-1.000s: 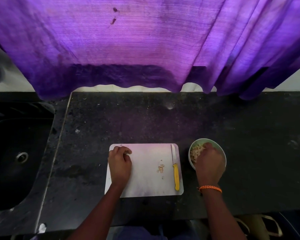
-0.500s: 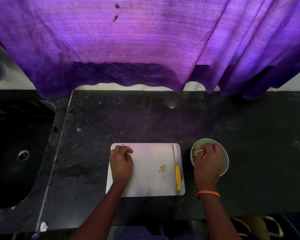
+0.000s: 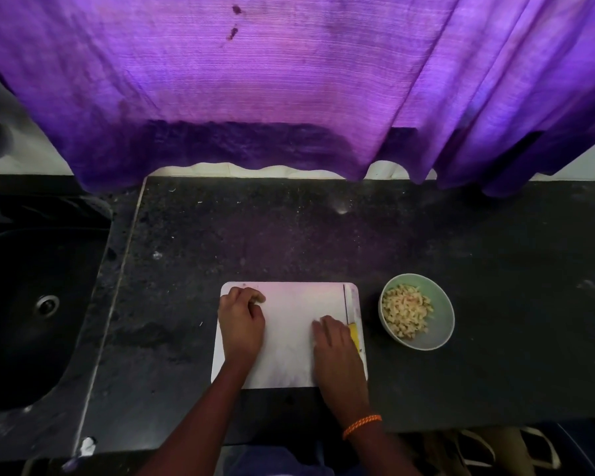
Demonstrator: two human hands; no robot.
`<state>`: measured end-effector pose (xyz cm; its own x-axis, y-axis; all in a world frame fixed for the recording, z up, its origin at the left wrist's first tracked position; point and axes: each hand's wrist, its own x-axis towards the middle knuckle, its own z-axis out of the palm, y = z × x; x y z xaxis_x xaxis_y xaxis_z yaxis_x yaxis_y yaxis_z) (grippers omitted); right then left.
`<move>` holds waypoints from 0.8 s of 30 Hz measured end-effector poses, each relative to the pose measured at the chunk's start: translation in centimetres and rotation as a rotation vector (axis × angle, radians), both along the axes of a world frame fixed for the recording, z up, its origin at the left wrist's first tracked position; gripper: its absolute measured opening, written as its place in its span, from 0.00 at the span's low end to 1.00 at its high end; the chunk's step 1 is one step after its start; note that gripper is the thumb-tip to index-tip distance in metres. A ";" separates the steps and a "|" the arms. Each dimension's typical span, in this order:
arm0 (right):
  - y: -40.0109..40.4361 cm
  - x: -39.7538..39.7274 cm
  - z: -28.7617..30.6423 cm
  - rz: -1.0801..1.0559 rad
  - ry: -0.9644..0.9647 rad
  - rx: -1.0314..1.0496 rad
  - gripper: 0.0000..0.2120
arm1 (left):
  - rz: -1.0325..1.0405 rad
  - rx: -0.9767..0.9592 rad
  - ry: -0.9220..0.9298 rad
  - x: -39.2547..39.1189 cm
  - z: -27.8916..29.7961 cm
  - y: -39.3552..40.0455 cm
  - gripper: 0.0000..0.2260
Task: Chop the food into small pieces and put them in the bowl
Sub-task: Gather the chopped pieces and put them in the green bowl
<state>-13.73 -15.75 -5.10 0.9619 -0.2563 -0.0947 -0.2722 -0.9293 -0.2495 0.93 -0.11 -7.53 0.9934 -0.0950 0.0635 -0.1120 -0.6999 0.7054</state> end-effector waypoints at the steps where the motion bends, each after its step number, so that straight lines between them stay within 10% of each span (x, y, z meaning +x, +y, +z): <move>1: 0.2 -0.5 0.0 0.038 0.013 -0.008 0.28 | -0.001 0.000 -0.004 0.0 0.0 0.0 0.18; 8: -0.5 -3.1 0.5 0.177 0.131 -0.009 0.37 | -0.002 -0.011 0.003 0.0 0.1 0.0 0.18; 24: -0.9 0.4 2.4 0.127 0.183 0.028 0.23 | 0.005 -0.028 0.037 -0.1 0.2 0.0 0.19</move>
<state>-13.35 -16.69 -2.71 0.9524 -0.1289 -0.2763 -0.1963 -0.9526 -0.2324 0.86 -0.16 -7.31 0.9956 -0.0886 0.0291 -0.0818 -0.6803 0.7284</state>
